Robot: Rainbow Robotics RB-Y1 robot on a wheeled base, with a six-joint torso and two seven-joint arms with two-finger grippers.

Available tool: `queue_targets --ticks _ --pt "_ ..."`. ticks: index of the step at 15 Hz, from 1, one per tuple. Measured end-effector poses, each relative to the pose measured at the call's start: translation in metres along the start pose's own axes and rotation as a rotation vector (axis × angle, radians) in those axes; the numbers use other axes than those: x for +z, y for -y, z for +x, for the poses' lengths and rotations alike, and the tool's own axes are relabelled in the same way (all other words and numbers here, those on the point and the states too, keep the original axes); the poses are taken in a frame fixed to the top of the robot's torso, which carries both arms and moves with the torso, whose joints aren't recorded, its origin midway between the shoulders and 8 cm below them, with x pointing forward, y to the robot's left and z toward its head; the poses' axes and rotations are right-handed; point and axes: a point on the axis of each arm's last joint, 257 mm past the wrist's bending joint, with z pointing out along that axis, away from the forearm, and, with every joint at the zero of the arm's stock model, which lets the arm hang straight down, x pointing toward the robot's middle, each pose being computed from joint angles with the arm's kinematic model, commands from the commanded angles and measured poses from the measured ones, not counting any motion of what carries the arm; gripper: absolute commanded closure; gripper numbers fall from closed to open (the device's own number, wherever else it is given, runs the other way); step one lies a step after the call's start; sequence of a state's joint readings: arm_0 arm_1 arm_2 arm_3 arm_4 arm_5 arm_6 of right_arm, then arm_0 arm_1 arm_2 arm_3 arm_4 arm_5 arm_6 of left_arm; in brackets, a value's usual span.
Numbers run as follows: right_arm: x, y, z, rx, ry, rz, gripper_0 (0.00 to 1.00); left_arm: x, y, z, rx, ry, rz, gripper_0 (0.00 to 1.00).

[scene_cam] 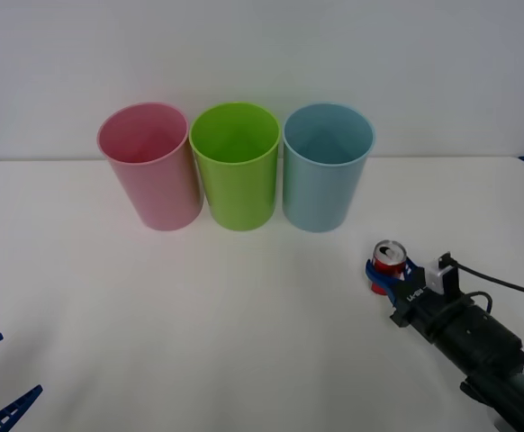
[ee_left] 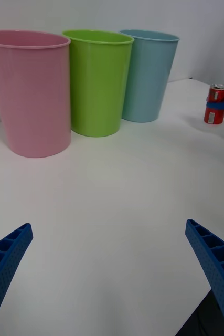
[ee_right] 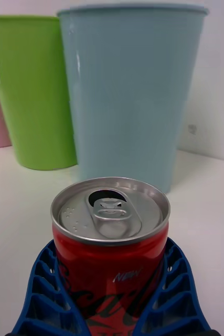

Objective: Put cans in the blue bin and PET bottles in the pink bin and trash in the green bin.

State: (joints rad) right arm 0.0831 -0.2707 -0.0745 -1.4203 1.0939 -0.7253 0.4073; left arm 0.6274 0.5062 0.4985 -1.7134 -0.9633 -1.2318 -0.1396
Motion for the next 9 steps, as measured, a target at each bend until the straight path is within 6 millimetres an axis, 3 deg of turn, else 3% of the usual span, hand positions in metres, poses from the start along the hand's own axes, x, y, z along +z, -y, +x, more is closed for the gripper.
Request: queue_targets --ticks 5,9 --pt "-0.029 -0.035 -0.033 -0.067 0.051 -0.086 1.0 0.0 0.0 0.0 0.0 0.0 0.0 0.0" --pt "-0.064 -0.059 -0.085 -0.099 0.123 -0.127 1.0 0.0 0.0 0.0 0.0 0.0 0.0 0.0"
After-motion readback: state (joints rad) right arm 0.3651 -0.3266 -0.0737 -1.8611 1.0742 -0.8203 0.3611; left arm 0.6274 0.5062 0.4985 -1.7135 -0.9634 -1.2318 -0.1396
